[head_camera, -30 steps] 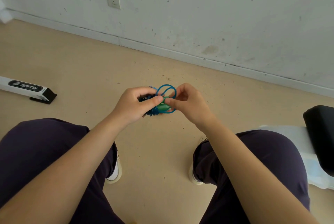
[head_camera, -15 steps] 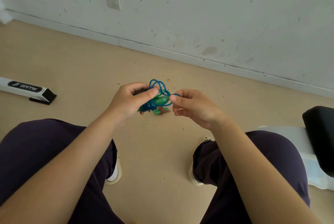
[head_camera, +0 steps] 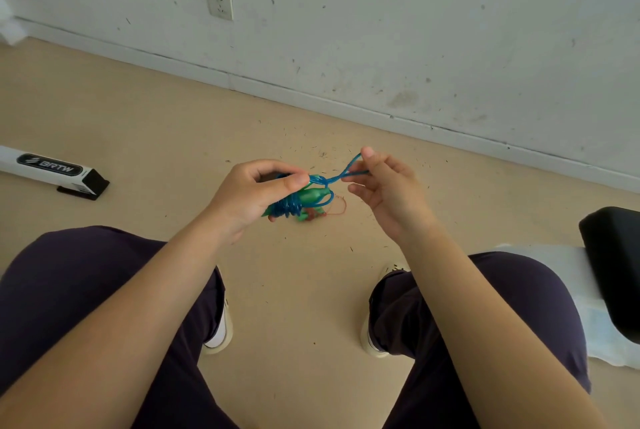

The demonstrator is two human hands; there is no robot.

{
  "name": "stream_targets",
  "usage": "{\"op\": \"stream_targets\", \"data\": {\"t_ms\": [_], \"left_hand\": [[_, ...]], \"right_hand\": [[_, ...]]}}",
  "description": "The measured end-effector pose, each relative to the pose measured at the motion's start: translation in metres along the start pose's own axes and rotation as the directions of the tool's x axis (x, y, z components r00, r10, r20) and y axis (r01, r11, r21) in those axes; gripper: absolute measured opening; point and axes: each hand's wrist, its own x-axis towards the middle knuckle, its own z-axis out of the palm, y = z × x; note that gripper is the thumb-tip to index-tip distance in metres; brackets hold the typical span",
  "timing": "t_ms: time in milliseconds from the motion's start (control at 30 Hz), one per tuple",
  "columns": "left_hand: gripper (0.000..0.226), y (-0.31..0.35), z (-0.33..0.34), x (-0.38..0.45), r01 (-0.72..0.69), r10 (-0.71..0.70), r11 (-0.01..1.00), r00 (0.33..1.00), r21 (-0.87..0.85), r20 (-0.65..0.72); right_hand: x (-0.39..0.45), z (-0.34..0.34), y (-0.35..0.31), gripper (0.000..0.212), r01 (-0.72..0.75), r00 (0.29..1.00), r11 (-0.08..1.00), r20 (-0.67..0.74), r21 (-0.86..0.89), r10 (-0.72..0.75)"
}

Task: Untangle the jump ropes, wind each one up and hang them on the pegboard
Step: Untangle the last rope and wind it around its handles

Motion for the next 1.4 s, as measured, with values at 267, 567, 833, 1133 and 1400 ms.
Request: {"op": "stream_targets", "data": {"t_ms": [267, 567, 833, 1133, 1400], "left_hand": [[0.032, 0.001, 0.002, 0.000, -0.009, 0.005, 0.997, 0.999, -0.074, -0.052], [0.038, 0.002, 0.002, -0.001, 0.035, -0.035, 0.999, 0.999, -0.006, 0.007], [0.007, 0.005, -0.004, -0.002, 0.104, -0.121, 0.980, 0.988, 0.169, 0.098], [0.008, -0.007, 0.004, 0.005, 0.103, -0.148, 0.954, 0.979, 0.282, 0.142], [0.023, -0.016, 0.005, 0.005, 0.073, -0.182, 0.942, 0.931, 0.327, 0.315]], "right_hand": [[-0.009, 0.014, 0.008, 0.016, -0.136, 0.946, 0.973, 0.268, -0.186, 0.183], [-0.005, 0.003, 0.000, 0.011, -0.027, 0.970, 0.947, 0.219, -0.319, 0.101], [0.001, -0.007, -0.006, 0.012, 0.162, 0.986, 0.796, 0.066, -0.583, -0.153], [-0.003, 0.004, 0.000, 0.010, 0.180, 0.975, 0.818, -0.009, -0.546, -0.221], [-0.003, 0.008, 0.003, 0.004, 0.112, 0.991, 0.945, 0.104, -0.308, -0.084]]}}
